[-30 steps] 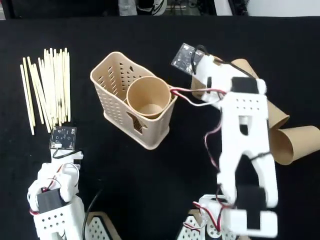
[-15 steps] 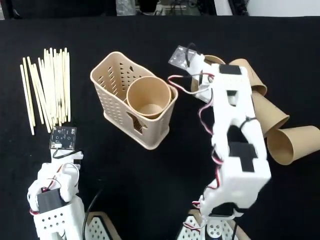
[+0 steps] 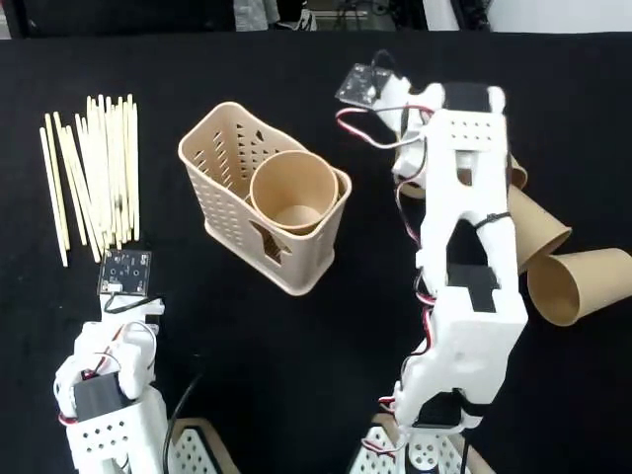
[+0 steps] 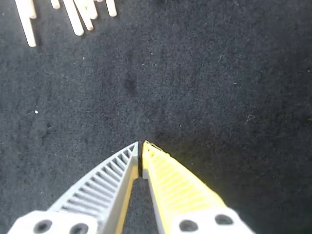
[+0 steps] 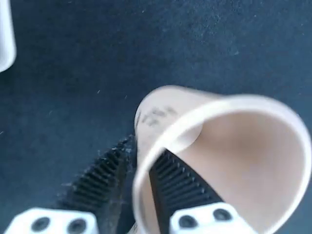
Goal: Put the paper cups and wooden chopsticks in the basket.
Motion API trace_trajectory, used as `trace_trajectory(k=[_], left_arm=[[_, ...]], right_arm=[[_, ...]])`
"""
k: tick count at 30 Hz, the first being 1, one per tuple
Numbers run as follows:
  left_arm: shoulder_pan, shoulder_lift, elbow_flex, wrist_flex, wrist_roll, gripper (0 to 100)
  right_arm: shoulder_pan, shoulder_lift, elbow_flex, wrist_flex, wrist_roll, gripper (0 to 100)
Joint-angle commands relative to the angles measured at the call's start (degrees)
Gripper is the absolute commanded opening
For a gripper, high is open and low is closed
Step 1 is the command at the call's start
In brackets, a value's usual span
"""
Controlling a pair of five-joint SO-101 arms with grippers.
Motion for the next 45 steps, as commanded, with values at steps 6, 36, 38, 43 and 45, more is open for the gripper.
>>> trace_trajectory(k=[6, 36, 38, 43, 45], left_arm=[[0.22, -0.09, 1.01, 0.26, -0.35, 3], [0.22, -0.09, 1.01, 0.26, -0.35, 3], [0.22, -0.09, 1.01, 0.26, -0.35, 3], [0.22, -0.09, 1.01, 0.26, -0.35, 3], [0.22, -0.09, 1.01, 0.26, -0.35, 3]], right_arm=[[-0.62, -5.05, -24.22, 13.01, -9.49, 1.1], [-42.37, -46.02, 13.41, 12.84, -16.88, 1.1], [-42.02, -43.3, 12.62, 12.84, -17.85, 1.1], [-39.12, -40.75, 7.52, 12.92, -19.69, 1.1], [-37.45, -40.75, 6.55, 13.01, -19.78, 1.1]])
